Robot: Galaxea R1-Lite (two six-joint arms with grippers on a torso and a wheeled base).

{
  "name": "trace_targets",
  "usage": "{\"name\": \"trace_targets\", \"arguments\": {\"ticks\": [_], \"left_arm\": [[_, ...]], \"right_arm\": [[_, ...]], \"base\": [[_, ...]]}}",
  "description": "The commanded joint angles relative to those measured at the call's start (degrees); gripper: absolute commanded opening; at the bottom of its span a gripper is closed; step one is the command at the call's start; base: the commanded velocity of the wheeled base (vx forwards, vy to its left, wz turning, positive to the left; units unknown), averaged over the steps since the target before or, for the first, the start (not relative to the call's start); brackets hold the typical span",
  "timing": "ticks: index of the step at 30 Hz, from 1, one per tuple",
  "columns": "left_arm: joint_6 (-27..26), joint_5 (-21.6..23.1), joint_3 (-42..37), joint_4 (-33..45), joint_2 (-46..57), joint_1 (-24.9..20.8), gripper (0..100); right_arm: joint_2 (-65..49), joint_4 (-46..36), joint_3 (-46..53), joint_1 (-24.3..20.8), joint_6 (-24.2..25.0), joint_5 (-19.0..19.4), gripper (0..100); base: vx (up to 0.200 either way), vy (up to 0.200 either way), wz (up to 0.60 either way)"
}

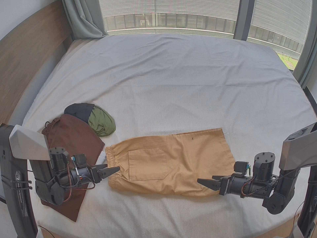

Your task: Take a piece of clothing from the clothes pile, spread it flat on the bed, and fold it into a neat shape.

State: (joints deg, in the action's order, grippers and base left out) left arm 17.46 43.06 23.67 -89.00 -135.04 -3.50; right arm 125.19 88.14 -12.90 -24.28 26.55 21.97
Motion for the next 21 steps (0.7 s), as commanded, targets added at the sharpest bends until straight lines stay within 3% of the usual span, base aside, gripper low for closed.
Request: {"name": "trace_targets", "arguments": {"ticks": [1, 15, 20, 21], "left_arm": [[0.12, -0.08, 0.94, -0.12, -2.87, -0.02, 100], [0.12, -0.61, 3.13, -0.12, -7.96, -0.10, 100], [4.78, -1.22, 3.13, -0.12, -8.23, -0.72, 100], [7.94, -1.40, 3.13, -0.12, -7.96, -1.34, 100]], "right_arm": [[0.67, 0.02, -0.11, -0.06, -0.01, 0.01, 100], [2.17, 0.02, -0.11, -0.50, -0.01, 0.01, 100], [2.17, 0.02, -0.55, -0.41, -0.01, 0.01, 100], [2.17, 0.02, -0.55, -0.41, -0.01, 0.01, 100]], "base": [[0.000, 0.000, 0.00], [0.000, 0.000, 0.00], [0.000, 0.000, 0.00], [0.000, 0.000, 0.00]]}}
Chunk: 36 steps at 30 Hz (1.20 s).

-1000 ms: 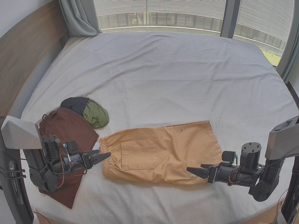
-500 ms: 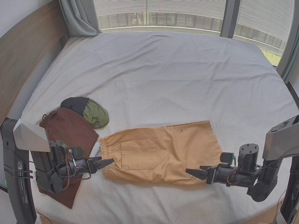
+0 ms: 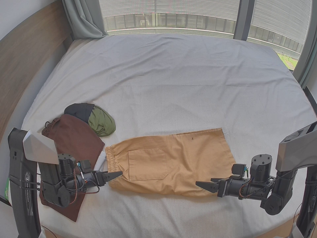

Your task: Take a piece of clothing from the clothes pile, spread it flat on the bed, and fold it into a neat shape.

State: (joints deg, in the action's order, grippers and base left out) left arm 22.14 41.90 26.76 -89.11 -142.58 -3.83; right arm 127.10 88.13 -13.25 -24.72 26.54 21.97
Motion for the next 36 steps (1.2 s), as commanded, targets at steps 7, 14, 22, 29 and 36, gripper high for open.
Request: {"name": "trace_targets", "arguments": {"ticks": [7, 14, 22, 29, 36], "left_arm": [[11.26, -4.81, 1.98, -0.01, -0.33, -3.64, 100], [16.71, -11.23, 3.65, -0.10, -0.50, -6.63, 100], [17.68, -13.25, 4.18, -0.18, -0.24, -7.77, 100], [17.85, -17.47, 4.71, -0.18, -0.33, -9.53, 100], [18.64, -17.55, 4.79, -0.18, -0.33, -9.53, 0]], "right_arm": [[0.69, 0.03, -0.28, 0.03, 0.00, 0.01, 100], [0.69, 0.03, -0.28, 0.11, 0.00, 0.01, 100], [1.05, 0.03, -0.28, -0.06, 0.00, 0.01, 100], [1.13, 0.03, -0.46, -0.06, 0.00, 0.01, 100], [1.84, 0.12, -0.99, -0.06, 0.00, 0.01, 100]], "base": [[0.000, 0.000, 0.00], [0.000, 0.000, 0.00], [0.000, 0.000, 0.00], [0.000, 0.000, 0.00], [0.000, 0.000, 0.00]]}}
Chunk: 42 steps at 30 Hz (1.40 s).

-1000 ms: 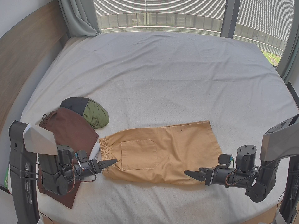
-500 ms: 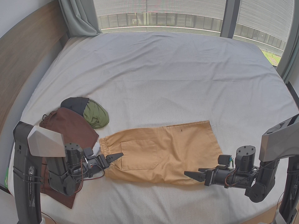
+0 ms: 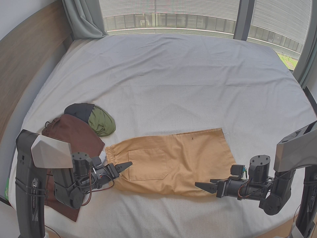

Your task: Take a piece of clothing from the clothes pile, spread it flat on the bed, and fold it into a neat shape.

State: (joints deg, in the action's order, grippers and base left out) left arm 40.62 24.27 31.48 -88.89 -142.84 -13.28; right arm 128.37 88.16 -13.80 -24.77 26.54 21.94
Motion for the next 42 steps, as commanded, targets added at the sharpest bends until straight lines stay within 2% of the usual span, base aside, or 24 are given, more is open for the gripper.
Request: {"name": "trace_targets", "arguments": {"ticks": [1, 15, 18, 26, 29, 36, 42], "left_arm": [[0.16, 0.07, 0.08, -0.40, -0.07, 0.00, 0], [0.16, 1.04, -0.80, -0.40, 3.35, 0.62, 0], [0.16, 3.06, -1.86, -0.40, 4.50, 0.80, 0], [0.07, 4.64, -2.91, -0.40, 5.90, 1.50, 0], [-0.01, 5.88, -3.53, -0.32, 6.61, 2.55, 0], [-0.10, 12.20, -5.90, -0.23, 9.16, 5.45, 0], [-0.10, 12.73, -6.08, -0.23, 9.77, 6.16, 0]], "right_arm": [[0.57, 0.08, -0.44, -0.01, 0.00, 0.03, 100], [3.64, 0.08, -3.16, 1.04, 0.18, -0.50, 100], [4.79, 0.08, -3.25, 1.22, 0.09, -0.50, 100], [6.28, 0.08, -3.34, 2.45, -0.26, -0.50, 100], [6.98, 0.08, -3.43, 3.24, -2.02, -0.50, 100], [7.16, 0.08, -3.60, 3.41, -2.37, -0.50, 100], [7.16, 0.08, -3.60, 3.41, -2.37, -0.50, 100]], "base": [[0.000, 0.000, 0.00], [0.000, 0.000, 0.00], [0.000, 0.000, 0.00], [0.000, 0.000, 0.00], [0.000, 0.000, 0.00], [0.000, 0.000, 0.00], [0.000, 0.000, 0.00]]}}
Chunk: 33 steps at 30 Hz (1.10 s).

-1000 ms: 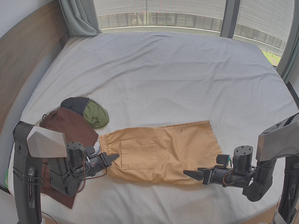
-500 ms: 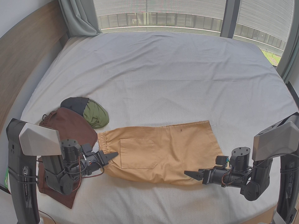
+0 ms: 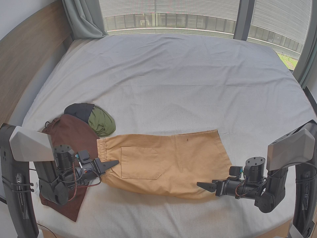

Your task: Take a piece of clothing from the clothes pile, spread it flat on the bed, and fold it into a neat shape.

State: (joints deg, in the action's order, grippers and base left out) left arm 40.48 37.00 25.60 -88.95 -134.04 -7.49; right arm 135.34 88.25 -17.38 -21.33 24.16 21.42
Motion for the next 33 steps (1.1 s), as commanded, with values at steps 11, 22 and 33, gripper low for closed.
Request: {"name": "trace_targets", "arguments": {"ticks": [11, 22, 33], "left_arm": [[-0.06, 0.00, -0.64, -0.17, 0.97, 1.07, 0], [-0.23, 0.79, -1.08, -0.17, 1.14, 1.86, 0], [-4.45, 3.61, -2.84, -0.17, 1.50, 3.18, 0]], "right_arm": [[0.01, -0.01, -0.02, -0.55, 0.10, 0.03, 100], [-0.60, -0.01, -0.11, -0.64, 0.10, 0.11, 100], [-0.87, -0.01, -1.34, -0.64, 0.18, -0.06, 100]], "base": [[0.000, 0.000, 0.00], [0.000, 0.000, 0.00], [0.000, 0.000, 0.00]]}}
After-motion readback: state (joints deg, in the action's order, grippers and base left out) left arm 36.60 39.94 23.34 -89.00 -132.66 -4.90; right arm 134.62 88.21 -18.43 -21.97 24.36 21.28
